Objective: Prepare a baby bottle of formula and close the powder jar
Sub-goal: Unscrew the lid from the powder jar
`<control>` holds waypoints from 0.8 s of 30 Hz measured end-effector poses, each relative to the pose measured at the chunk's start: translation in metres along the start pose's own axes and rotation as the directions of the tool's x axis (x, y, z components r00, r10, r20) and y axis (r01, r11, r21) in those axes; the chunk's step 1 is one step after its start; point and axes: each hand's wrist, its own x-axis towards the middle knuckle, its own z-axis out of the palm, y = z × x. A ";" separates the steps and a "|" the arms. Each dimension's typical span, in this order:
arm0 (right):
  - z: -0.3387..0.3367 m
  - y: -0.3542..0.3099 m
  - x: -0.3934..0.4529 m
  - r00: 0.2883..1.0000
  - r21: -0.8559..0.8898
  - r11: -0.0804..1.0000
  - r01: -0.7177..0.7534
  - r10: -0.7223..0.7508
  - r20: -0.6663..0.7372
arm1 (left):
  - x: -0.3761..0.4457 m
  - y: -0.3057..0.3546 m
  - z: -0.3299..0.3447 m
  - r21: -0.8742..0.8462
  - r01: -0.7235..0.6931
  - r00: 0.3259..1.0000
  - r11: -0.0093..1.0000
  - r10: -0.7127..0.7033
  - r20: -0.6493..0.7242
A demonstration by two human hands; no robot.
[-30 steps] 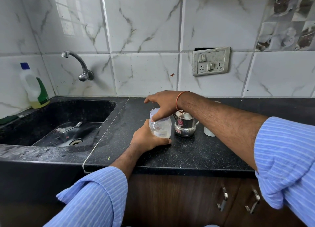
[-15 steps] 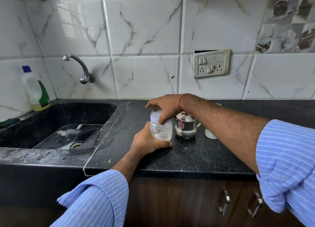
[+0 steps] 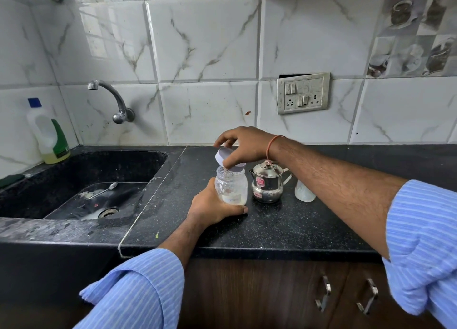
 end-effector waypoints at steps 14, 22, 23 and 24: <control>0.066 0.091 -0.121 0.932 0.882 0.471 -0.002 0.320 -0.169 | 0.002 -0.002 0.000 0.003 -0.077 0.996 0.997 0.077 -0.052; 0.088 0.149 -0.179 0.858 0.690 0.711 -0.137 0.432 -0.276 | -0.001 0.000 0.000 -0.038 -0.024 0.998 0.999 0.021 -0.064; 0.087 0.156 -0.185 0.843 0.652 0.740 -0.164 0.448 -0.297 | -0.001 -0.001 0.001 -0.059 -0.021 0.997 0.998 0.017 -0.073; 0.085 0.161 -0.191 0.832 0.617 0.764 -0.191 0.459 -0.311 | -0.001 -0.002 0.001 -0.082 -0.018 0.997 0.996 0.011 -0.079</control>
